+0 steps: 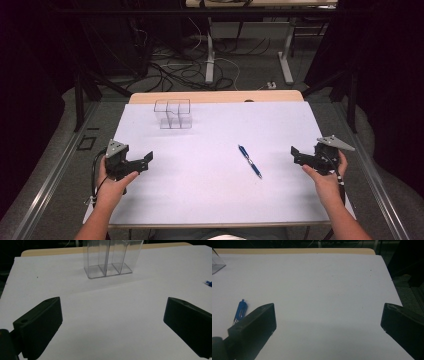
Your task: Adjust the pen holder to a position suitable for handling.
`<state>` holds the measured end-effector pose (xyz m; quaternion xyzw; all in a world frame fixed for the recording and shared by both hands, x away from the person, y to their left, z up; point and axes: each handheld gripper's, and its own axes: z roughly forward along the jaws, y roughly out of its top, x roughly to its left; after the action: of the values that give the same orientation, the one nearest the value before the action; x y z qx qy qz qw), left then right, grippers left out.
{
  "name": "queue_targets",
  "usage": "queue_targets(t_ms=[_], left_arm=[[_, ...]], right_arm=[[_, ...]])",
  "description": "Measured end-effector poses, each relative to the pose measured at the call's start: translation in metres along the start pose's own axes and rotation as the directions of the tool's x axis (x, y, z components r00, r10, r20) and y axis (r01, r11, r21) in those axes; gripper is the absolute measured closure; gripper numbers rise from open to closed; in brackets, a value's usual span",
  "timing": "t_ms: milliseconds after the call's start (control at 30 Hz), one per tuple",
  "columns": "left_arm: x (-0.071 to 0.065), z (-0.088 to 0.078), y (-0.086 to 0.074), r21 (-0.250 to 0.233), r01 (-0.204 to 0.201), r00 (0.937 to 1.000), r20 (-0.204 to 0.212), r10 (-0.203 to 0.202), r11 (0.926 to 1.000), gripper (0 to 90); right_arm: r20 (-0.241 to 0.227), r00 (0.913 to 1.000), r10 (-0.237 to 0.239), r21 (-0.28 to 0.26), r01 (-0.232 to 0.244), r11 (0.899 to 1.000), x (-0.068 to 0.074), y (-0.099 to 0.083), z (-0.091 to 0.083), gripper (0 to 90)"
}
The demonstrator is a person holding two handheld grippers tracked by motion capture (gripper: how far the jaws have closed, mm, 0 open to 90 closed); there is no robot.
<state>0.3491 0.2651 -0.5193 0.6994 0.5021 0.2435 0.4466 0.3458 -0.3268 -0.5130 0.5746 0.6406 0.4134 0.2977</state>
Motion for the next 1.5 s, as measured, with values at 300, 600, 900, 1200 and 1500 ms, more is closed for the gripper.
queue_targets(t_ms=[300, 600, 900, 1200, 1500], left_arm=[[0.001, -0.002, 0.007, -0.037, 0.018, 0.9994, -0.028, -0.019, 0.9992, 3.8], [-0.002, -0.003, 0.021, -0.050, 0.041, 0.9982, -0.042, -0.043, 0.9979, 13.6], [-0.004, 0.004, 0.041, -0.044, 0.028, 0.9980, -0.056, -0.030, 0.9986, 18.0], [-0.010, 0.015, 0.070, -0.018, -0.011, 0.9981, -0.061, 0.010, 0.9998, 25.7], [-0.011, 0.021, 0.095, -0.022, -0.028, 0.9974, -0.067, 0.027, 0.9994, 27.2]], right_arm=[[0.001, 0.9998, -0.019, -0.002, 0.019, 1.000, 0.001, 0.000, 0.000, 0.0], [0.001, 0.9996, -0.028, -0.004, 0.028, 1.000, 0.006, 0.000, -0.001, 0.6], [-0.001, 1.0000, -0.004, -0.001, 0.004, 1.000, 0.005, -0.001, -0.001, 2.1], [-0.005, 1.0000, -0.008, -0.007, 0.008, 1.000, 0.007, 0.000, -0.003, 4.1], [0.004, 1.0000, 0.008, -0.001, -0.008, 1.000, 0.005, 0.000, -0.005, 5.8]])
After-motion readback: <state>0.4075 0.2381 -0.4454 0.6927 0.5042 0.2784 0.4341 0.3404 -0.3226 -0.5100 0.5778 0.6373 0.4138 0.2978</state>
